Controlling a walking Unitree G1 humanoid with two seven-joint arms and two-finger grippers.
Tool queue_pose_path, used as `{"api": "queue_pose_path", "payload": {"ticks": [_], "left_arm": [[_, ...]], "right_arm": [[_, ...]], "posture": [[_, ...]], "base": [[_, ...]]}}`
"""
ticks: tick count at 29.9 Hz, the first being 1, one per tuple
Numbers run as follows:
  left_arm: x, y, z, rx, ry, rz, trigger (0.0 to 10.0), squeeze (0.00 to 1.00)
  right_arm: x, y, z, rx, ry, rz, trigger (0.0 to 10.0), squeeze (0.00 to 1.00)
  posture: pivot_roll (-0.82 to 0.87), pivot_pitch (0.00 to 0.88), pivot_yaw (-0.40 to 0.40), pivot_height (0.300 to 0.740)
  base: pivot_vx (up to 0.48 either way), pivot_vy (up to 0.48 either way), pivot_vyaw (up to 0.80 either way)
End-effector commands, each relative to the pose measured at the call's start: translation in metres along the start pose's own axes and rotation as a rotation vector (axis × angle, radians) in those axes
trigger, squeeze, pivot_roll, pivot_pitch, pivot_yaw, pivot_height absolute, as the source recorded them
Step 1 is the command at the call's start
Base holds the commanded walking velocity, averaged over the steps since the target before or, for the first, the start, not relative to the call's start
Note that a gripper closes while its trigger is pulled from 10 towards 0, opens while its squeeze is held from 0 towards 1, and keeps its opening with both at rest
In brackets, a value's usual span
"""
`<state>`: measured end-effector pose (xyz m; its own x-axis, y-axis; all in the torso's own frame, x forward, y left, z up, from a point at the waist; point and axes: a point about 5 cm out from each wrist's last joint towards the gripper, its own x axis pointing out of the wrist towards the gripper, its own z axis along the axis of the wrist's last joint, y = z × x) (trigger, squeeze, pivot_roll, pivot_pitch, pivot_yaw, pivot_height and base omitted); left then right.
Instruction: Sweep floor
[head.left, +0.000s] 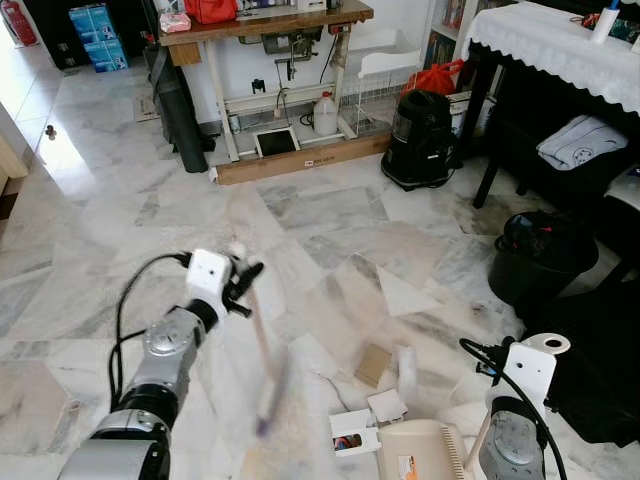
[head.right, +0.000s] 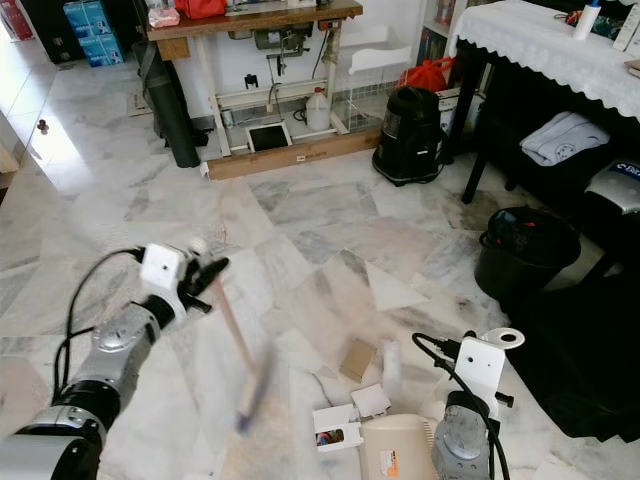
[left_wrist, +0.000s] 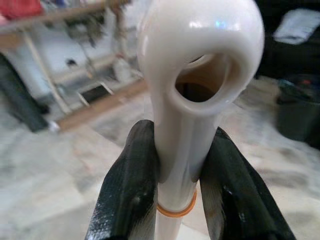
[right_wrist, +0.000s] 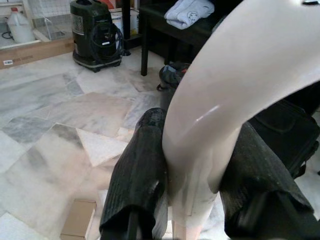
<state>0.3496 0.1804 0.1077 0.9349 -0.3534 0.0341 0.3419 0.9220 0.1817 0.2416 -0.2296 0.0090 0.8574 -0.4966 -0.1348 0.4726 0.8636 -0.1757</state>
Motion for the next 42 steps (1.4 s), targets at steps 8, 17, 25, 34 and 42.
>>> {"api": "queue_pose_path", "payload": {"ticks": [8,17,25,34,42], "left_arm": [[0.007,-0.014,-0.006,-0.035,0.035,0.034,10.0,0.0],[0.007,-0.039,-0.019,-0.104,0.072,0.009,10.0,0.0],[0.006,-0.05,-0.027,-0.195,0.1,-0.001,10.0,0.0],[0.01,-0.06,-0.027,-0.27,0.112,-0.084,10.0,0.0],[0.009,-0.063,-0.03,-0.371,0.149,-0.18,10.0,0.0]], "right_arm": [[0.0,0.004,-0.002,-0.002,0.019,0.01,10.0,0.0],[0.002,0.003,0.0,-0.017,0.011,0.008,10.0,0.0],[0.001,0.003,-0.003,-0.038,0.02,0.012,10.0,0.0],[0.0,0.003,-0.003,-0.036,0.023,0.008,10.0,0.0],[0.001,0.005,-0.004,-0.031,0.028,0.01,10.0,0.0]], "posture": [[-0.14,0.0,0.043,0.74],[-0.16,0.0,0.034,0.74],[-0.15,0.0,0.031,0.74],[-0.16,0.0,0.037,0.74],[-0.15,0.0,0.04,0.74]], "base": [[0.0,0.0,0.0],[0.0,0.0,0.0],[0.0,0.0,0.0],[0.0,0.0,0.0],[0.0,0.0,0.0]]}}
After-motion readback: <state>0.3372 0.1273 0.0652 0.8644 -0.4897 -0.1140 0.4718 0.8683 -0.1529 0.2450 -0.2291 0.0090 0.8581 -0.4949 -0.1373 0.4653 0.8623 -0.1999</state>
